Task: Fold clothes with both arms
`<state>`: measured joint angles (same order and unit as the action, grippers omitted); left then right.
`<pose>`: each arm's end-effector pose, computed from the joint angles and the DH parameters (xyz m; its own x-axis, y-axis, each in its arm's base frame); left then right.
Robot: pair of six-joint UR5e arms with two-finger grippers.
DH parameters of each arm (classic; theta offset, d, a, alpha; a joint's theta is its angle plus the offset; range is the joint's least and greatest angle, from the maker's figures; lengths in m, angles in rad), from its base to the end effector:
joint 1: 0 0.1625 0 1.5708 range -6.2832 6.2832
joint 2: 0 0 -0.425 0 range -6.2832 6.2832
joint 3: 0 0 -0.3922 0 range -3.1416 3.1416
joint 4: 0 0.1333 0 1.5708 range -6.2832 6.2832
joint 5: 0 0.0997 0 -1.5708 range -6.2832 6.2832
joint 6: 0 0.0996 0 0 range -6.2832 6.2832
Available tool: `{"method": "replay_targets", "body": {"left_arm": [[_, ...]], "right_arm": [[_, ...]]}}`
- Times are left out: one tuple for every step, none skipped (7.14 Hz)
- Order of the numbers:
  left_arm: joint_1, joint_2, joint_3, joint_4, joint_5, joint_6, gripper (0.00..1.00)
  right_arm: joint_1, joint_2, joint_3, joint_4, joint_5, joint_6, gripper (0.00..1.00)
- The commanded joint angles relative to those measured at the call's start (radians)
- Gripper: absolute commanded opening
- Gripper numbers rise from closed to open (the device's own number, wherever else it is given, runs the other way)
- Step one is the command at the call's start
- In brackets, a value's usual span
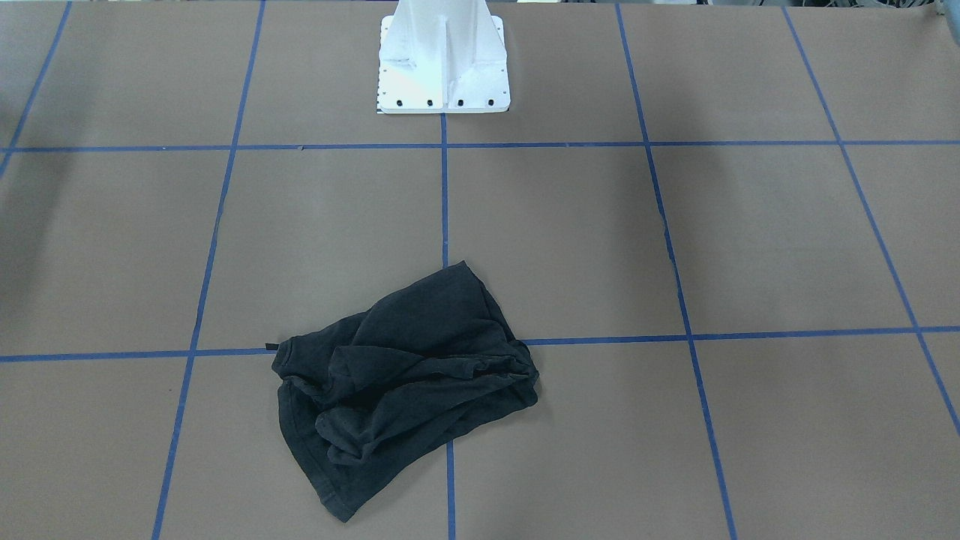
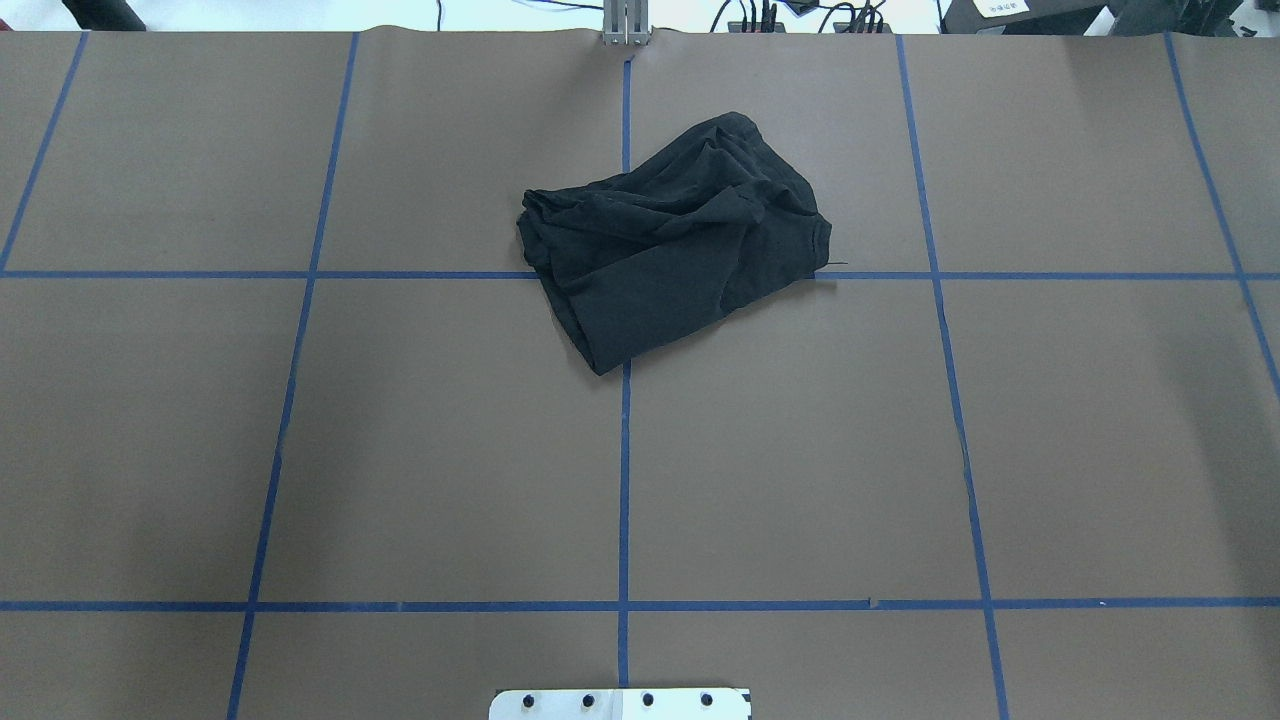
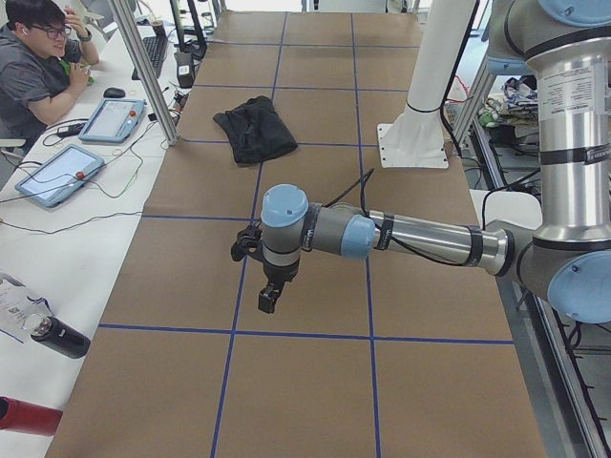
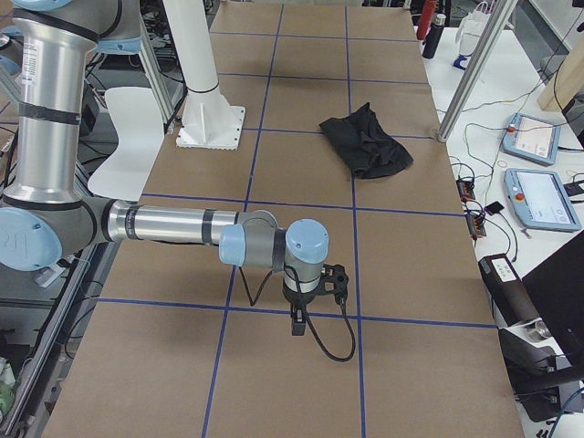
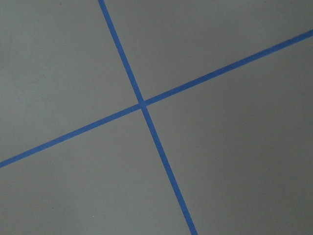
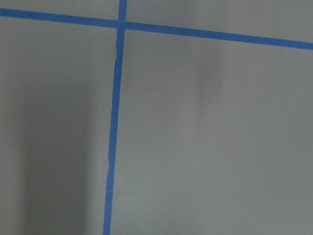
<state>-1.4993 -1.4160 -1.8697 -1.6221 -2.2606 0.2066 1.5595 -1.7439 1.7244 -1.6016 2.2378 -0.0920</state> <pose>-0.0386 -0.4392 0.5821 0.7300 0.3753 -0.5712 -0.2246 0.9211 0.3181 0.0670 -0.4153 0.6720 0.7816 -0.0696 0.6199 0.0834 0.9965 0.0067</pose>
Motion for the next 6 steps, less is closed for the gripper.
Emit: {"method": "replay_targets", "body": {"left_arm": [[-0.002,-0.001,-0.002,-0.004,0.012,-0.001,1.0],[-0.002,-0.001,-0.008,-0.008,0.001,0.003,1.0],[-0.002,0.0,-0.009,-0.009,0.003,0.004,1.0],[-0.001,0.002,-0.011,-0.009,0.004,0.005,1.0],[0.001,0.0,-0.008,-0.007,0.016,0.011,1.0],[0.001,0.002,0.003,-0.008,0.015,0.002,1.0]], "right_arm": [[0.001,0.0,0.004,0.0,0.0,0.002,1.0],[0.001,0.0,0.009,0.0,-0.001,0.002,1.0],[0.001,-0.002,0.011,0.0,-0.001,0.002,1.0],[0.001,-0.002,0.011,0.002,-0.001,0.002,1.0],[0.001,0.0,0.012,0.002,-0.001,0.002,1.0],[0.001,0.0,0.012,0.002,-0.001,0.003,1.0]]}}
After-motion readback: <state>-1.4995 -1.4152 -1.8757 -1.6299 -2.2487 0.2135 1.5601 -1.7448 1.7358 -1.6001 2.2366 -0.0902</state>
